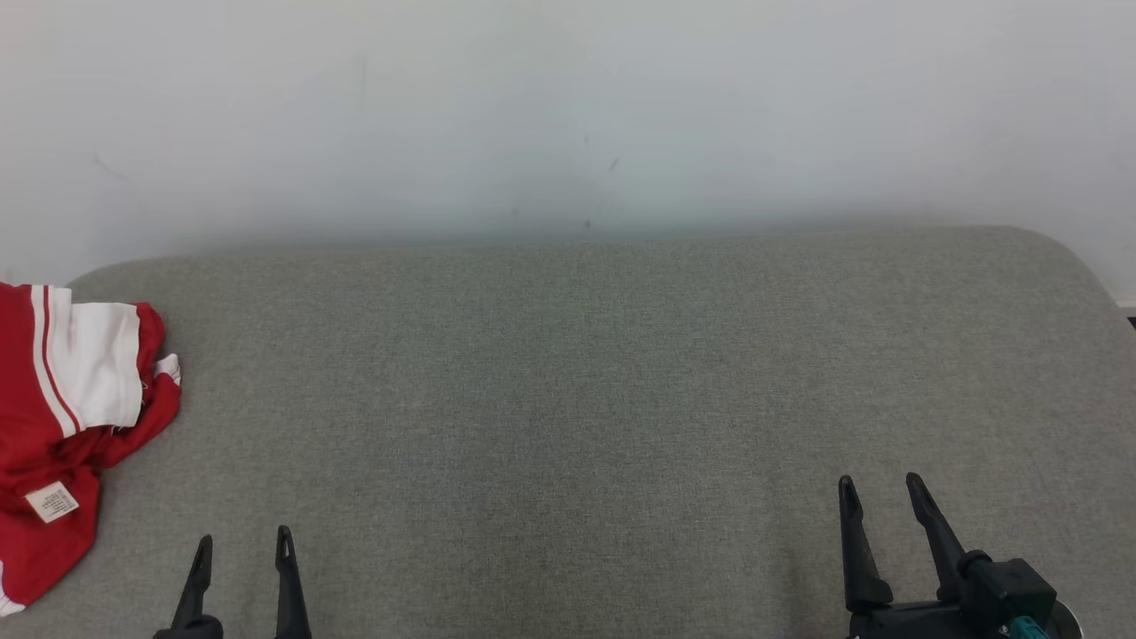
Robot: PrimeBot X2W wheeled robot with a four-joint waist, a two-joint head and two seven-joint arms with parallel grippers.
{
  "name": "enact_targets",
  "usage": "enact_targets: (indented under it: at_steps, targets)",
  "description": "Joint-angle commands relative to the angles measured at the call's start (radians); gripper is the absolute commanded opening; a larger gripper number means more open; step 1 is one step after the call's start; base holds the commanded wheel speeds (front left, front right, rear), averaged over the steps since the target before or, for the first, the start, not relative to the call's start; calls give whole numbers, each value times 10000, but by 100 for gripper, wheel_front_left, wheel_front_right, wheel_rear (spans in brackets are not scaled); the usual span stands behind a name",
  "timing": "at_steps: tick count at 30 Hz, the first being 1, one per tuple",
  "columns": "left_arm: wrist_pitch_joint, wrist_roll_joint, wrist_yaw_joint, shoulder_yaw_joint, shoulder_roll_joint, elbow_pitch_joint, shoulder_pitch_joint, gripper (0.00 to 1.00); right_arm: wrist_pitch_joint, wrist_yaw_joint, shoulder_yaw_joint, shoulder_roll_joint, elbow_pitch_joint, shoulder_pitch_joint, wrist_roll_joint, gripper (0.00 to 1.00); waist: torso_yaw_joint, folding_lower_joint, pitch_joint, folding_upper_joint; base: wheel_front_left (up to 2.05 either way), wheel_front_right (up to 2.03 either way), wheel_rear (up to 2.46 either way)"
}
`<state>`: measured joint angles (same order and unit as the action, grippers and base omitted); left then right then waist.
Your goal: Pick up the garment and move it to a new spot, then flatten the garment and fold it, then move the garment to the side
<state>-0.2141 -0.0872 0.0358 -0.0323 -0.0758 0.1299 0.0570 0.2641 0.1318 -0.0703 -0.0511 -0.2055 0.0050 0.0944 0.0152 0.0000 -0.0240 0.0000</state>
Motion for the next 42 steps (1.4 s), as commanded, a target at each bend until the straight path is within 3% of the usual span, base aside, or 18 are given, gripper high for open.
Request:
enact_targets:
  at_steps: [1,34,42]
  targets:
    - [19,-9,53,9,-31,-19,112,100,7,-21,0,16,-23,-37,-125,100,6,0,-1,0,0,0,0]
    - [74,-369,248,184,-167,-68,95,100,7,-21,76,17,-337,-130,34,100,100,0,-8,0,0,0,0]
    - [95,-415,280,251,-207,-87,88,100,5,-21,14,17,-349,-18,98,100,386,0,-20,0,0,0,0]
